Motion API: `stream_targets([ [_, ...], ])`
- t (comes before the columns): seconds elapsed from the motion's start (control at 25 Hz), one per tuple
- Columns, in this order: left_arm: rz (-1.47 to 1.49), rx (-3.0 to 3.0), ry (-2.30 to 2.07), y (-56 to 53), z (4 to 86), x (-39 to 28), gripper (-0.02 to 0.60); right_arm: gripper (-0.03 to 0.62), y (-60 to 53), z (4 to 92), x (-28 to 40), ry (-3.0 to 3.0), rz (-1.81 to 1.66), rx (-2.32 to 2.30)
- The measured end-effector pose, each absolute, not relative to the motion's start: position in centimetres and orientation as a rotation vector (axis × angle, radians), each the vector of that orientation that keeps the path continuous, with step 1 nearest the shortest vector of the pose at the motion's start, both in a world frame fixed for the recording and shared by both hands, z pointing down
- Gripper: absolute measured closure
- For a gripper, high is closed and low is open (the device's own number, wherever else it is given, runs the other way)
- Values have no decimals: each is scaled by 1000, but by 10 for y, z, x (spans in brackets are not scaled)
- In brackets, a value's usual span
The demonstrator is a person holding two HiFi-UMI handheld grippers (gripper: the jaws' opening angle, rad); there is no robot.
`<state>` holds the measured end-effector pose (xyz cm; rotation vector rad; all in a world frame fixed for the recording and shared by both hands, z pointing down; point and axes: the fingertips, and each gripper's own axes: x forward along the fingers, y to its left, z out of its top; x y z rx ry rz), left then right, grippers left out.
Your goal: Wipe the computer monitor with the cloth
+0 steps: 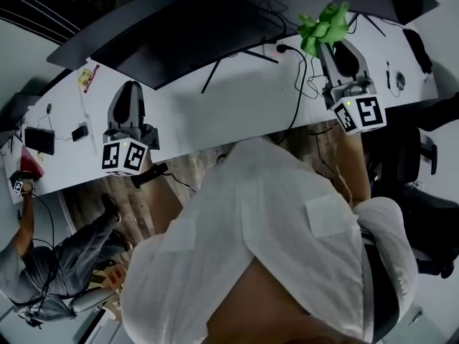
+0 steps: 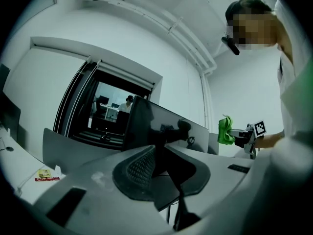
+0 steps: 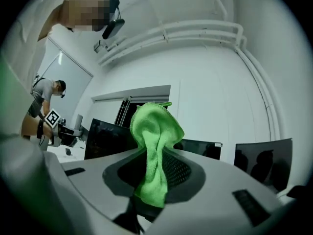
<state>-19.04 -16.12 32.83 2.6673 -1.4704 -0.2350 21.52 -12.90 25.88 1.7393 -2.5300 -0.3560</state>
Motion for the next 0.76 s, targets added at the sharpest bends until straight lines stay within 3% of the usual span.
stream_targets([
  [0.76, -265, 2621, -1468, -157, 339, -187, 528, 497, -130, 264, 209, -2527, -370, 1701],
])
